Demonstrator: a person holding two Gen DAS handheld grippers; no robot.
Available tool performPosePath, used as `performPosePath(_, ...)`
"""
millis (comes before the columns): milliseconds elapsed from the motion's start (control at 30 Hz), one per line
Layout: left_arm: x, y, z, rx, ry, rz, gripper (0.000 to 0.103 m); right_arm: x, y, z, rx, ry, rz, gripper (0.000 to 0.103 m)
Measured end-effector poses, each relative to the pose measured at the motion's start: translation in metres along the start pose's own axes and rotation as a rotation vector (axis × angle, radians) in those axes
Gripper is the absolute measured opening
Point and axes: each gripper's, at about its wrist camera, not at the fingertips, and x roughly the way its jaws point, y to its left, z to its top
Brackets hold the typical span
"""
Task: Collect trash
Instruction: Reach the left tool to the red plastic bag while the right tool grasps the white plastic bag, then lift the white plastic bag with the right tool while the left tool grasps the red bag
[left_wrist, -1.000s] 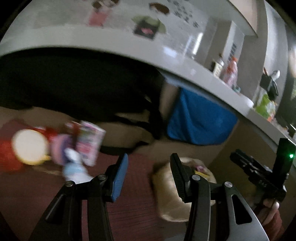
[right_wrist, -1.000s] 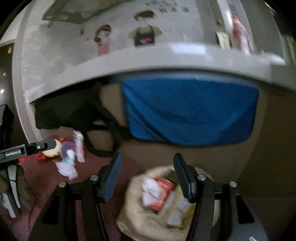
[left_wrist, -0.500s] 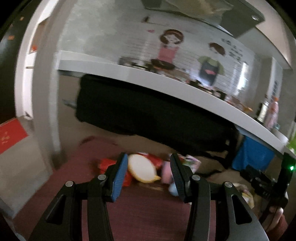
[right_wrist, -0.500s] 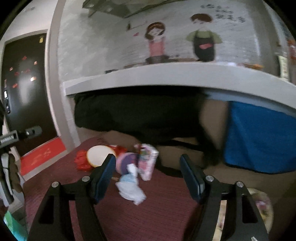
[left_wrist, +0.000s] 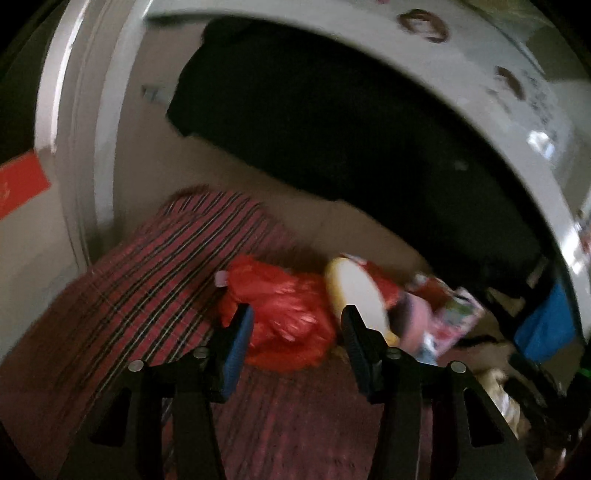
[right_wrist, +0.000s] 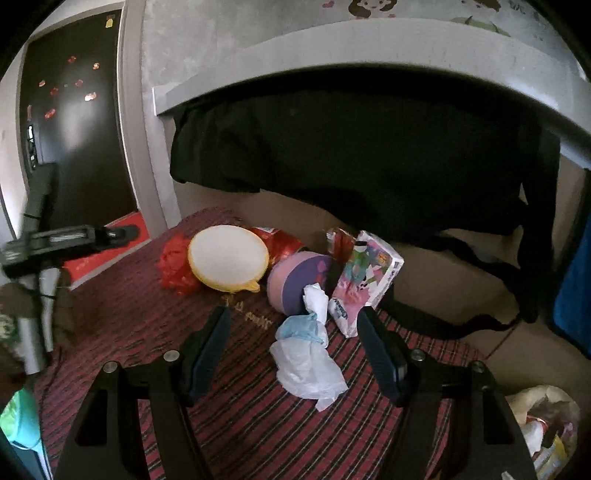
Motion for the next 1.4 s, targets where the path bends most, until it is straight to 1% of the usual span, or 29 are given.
performPosePath(100, 0.026, 0.017, 0.004, -0.064, 0.014, -0.002, 0.053, 0.014, -0.009, -0.006, 0.016, 0.034, 0.005, 0.067)
performPosePath(200, 0.05, 0.024, 0.003, -0.092, 0.043, -0.007, 0.055, 0.033, -0.018, -0.013, 0.036, 0.075, 0.018, 0.067)
performPosePath(233, 0.053, 0.026, 0.003, -0.095, 0.039, -0.012, 0.057, 0.04, -0.02, -0.015, 0.041, 0.088, 0.021, 0.067)
performPosePath(300, 0.057, 0.024, 0.004, -0.087, 0.034, -0.021, 0.057, 0.048, -0.022, -0.017, 0.043, 0.106, 0.026, 0.067)
performPosePath(367, 0.059, 0.022, 0.003, -0.074, 0.046, -0.025, 0.057, 0.059, -0.022, -0.019, 0.048, 0.123, 0.04, 0.067)
performPosePath(467, 0.064, 0.019, 0.0, -0.067, 0.067, -0.004, 0.06, 0.073, -0.021, -0.02, 0.045, 0.143, 0.059, 0.067)
performPosePath(533, 0.064, 0.017, 0.001, -0.062, 0.084, 0.0, 0.06, 0.082, -0.018, -0.02, 0.039, 0.157, 0.064, 0.067)
performPosePath(600, 0.061, 0.017, 0.001, -0.063, 0.099, 0.001, 0.058, 0.092, -0.017, -0.02, 0.037, 0.173, 0.067, 0.067)
performPosePath(667, 0.057, 0.016, 0.001, -0.054, 0.104, 0.001, 0.051, 0.103, -0.016, -0.02, 0.043, 0.186, 0.067, 0.067)
performPosePath(700, 0.054, 0.013, -0.001, -0.042, 0.1, 0.005, 0.049, 0.107, -0.017, -0.019, 0.045, 0.192, 0.068, 0.067)
performPosePath(733, 0.051, 0.011, -0.002, -0.033, 0.097, 0.007, 0.045, 0.113, -0.015, -0.018, 0.042, 0.202, 0.068, 0.066)
performPosePath(767, 0.047, 0.009, -0.004, -0.023, 0.091, 0.009, 0.035, 0.117, -0.014, -0.018, 0.037, 0.211, 0.065, 0.065)
performPosePath(867, 0.031, 0.0, -0.01, 0.018, 0.069, 0.03, 0.035, 0.131, -0.007, -0.018, 0.007, 0.271, 0.068, 0.06)
performPosePath(900, 0.024, -0.004, -0.012, 0.037, 0.059, 0.038, 0.035, 0.132, -0.005, -0.018, 0.001, 0.279, 0.074, 0.055)
performPosePath(933, 0.016, -0.01, -0.015, 0.059, 0.045, 0.047, 0.035, 0.132, -0.003, -0.018, -0.004, 0.285, 0.077, 0.051)
performPosePath(1000, 0.003, -0.016, -0.018, 0.081, 0.025, 0.055, 0.035, 0.125, 0.0, -0.018, -0.008, 0.274, 0.084, 0.05)
performPosePath(1067, -0.014, -0.026, -0.023, 0.106, 0.001, 0.066, 0.032, 0.112, 0.001, -0.017, 0.009, 0.252, 0.119, 0.049)
performPosePath(1100, -0.023, -0.031, -0.025, 0.119, -0.012, 0.072, 0.028, 0.105, 0.0, -0.016, 0.017, 0.244, 0.129, 0.048)
performPosePath(1133, -0.03, -0.037, -0.026, 0.129, -0.021, 0.076, 0.014, 0.096, 0.0, -0.015, 0.024, 0.231, 0.134, 0.048)
performPosePath(1333, -0.074, -0.074, -0.038, 0.22, -0.104, 0.083, 0.014, 0.038, 0.0, -0.008, 0.036, 0.143, 0.155, 0.048)
performPosePath(1400, -0.083, -0.079, -0.041, 0.214, -0.107, 0.067, 0.014, 0.023, 0.002, -0.008, 0.036, 0.128, 0.16, 0.048)
